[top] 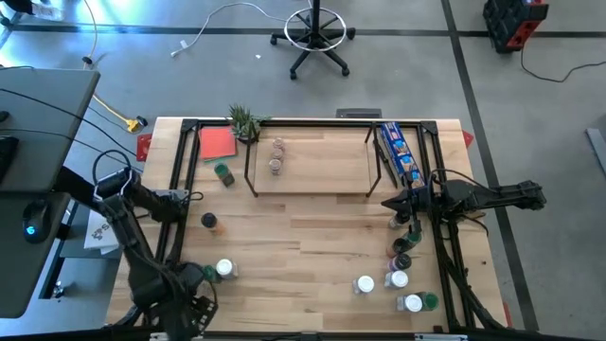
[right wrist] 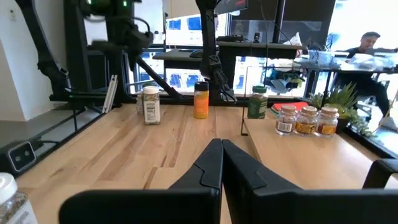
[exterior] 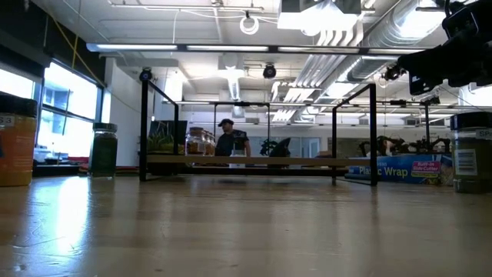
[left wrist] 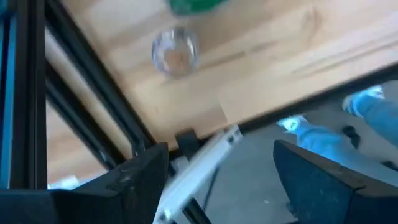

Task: Shelf spices
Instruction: Put the brown seasoning bottle aligned with the other brown seasoning bottles on the shelf

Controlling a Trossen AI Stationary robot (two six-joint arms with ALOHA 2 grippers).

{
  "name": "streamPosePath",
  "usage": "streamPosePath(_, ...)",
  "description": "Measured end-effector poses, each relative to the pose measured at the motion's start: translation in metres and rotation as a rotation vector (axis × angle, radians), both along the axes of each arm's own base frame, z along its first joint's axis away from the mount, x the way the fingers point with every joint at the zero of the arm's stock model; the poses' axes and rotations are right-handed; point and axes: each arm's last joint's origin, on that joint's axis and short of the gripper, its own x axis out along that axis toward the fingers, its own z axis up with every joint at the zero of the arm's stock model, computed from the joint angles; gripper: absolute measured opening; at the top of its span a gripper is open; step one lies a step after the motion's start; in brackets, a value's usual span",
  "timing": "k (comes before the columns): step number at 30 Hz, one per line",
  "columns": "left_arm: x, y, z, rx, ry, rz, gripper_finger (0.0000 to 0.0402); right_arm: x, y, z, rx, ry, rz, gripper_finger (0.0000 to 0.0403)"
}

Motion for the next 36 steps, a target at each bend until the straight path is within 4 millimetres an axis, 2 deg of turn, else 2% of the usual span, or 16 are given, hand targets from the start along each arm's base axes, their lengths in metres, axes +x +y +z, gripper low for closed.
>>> streamPosePath(9,0.007,0.016,-0.042,0.043,0.017,-0.172,0.0288,0.0,0.0,0.0,0.194,0.009,0.0,0.0)
streamPosePath(16,0.005,0.023,-0.069,0.046,0.042,-0.165,0.0288,0.0,0.0,0.0,0.31,0.015,0.0,0.0)
streamPosePath(23,0.003,0.024,-0.089,-0.004,0.028,-0.145,0.0288,0.0,0.0,0.0,0.314,0.015,0.0,0.0)
streamPosePath(30,0.003,0.024,-0.091,-0.003,0.026,-0.158,0.0288,0.0,0.0,0.0,0.314,0.014,0.0,0.0)
streamPosePath(36,0.005,0.017,-0.09,-0.078,-0.002,-0.165,0.0288,0.0,0.0,0.0,0.314,0.014,0.0,0.0)
